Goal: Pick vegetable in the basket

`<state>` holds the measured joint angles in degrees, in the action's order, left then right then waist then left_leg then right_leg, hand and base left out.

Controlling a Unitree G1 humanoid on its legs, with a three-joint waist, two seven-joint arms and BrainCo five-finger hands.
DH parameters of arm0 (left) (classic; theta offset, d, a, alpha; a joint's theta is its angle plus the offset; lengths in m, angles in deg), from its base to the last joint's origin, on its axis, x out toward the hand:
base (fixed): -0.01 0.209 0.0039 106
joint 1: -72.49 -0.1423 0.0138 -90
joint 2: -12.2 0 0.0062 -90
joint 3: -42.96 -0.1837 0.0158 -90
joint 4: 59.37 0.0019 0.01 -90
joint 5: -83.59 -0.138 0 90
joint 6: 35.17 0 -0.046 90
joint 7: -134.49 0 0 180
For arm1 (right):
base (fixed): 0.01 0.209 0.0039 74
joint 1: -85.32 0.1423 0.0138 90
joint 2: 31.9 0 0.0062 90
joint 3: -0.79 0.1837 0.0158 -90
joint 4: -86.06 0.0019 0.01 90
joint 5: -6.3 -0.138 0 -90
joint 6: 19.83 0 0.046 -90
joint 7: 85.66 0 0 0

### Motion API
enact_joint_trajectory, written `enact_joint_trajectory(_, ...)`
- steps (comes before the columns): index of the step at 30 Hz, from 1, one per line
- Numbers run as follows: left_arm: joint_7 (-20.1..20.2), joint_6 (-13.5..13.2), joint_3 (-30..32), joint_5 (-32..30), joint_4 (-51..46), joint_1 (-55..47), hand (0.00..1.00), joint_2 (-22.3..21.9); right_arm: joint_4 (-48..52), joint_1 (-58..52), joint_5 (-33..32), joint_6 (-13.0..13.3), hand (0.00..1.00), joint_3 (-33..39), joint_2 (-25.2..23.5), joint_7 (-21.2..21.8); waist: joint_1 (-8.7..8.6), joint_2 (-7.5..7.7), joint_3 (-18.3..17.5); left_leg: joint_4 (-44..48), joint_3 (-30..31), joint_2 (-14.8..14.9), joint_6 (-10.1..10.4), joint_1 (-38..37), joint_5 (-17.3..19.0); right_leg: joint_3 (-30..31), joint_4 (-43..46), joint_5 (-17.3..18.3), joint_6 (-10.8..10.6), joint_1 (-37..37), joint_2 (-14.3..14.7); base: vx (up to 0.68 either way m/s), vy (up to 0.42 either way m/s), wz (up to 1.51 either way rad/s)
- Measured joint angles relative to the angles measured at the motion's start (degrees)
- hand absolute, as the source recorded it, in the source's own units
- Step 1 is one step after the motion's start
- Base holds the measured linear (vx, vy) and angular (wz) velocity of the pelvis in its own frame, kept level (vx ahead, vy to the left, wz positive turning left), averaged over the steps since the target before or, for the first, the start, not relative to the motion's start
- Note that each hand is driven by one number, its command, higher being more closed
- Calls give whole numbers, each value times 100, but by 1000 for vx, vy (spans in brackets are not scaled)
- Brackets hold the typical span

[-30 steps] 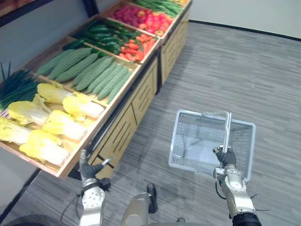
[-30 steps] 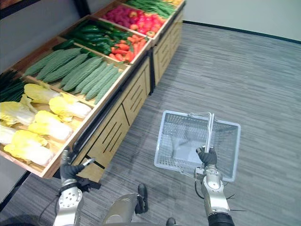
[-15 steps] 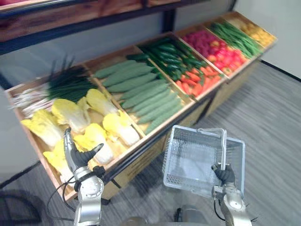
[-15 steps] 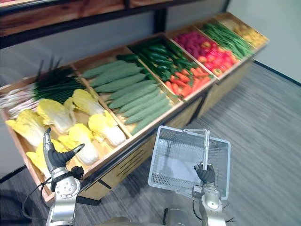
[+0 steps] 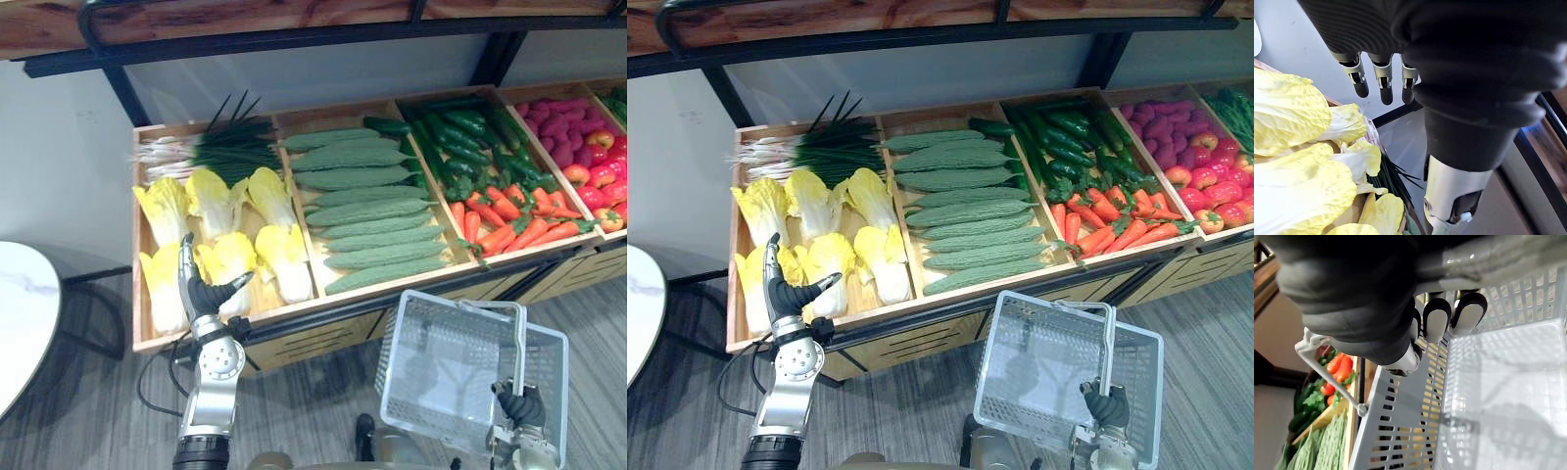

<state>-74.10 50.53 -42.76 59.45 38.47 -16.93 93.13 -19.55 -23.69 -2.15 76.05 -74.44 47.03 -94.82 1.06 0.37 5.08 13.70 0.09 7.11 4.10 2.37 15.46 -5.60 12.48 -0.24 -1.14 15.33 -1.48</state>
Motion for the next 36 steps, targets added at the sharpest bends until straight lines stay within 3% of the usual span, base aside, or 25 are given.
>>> enact_joint_trajectory(4,2,65,164,-3,657,330,0,292,-278,231,-1,35,100,-45,9,105,-22,55,17,-404,-266,-25,36,12,-299,322,-650,-531,41,6,88,-89,-40,-31)
enact_joint_trajectory(10,-40,251,617,-5,1118,934,0,589,-824,398,1,45,100,-73,18,198,-109,243,207,-556,-334,-39,173,168,-471,432,-996,-849,63,106,169,-18,-17,-9)
enact_joint_trajectory(13,-49,341,767,2,1435,1212,0,805,-825,441,1,45,100,-141,56,202,-194,278,422,-556,-339,-44,215,192,-508,452,-1020,-889,69,121,175,6,11,-2)
enact_joint_trajectory(21,-159,394,759,363,2376,2387,0,1298,-817,871,-3,68,100,-375,246,200,-206,444,874,-479,-461,-131,181,431,-547,607,-997,-1022,96,388,125,8,49,-7)
enact_joint_trajectory(29,-61,319,247,455,3356,3573,0,1620,-369,1075,-176,261,100,-686,367,322,-189,545,1334,-312,-516,-111,185,795,-538,647,-959,-1088,140,702,132,3,4,-1)
enact_joint_trajectory(30,-28,304,215,453,3357,3623,100,1622,-312,1081,-196,265,100,-687,377,321,-190,545,1373,-296,-522,-108,182,808,-532,647,-961,-1090,140,706,134,0,0,0)
enact_joint_trajectory(36,-12,158,90,427,3579,3931,100,1702,-87,1167,-394,292,100,-691,475,291,-147,556,1485,-208,-641,-95,162,943,-510,748,-1072,-1159,71,800,136,3,12,-6)
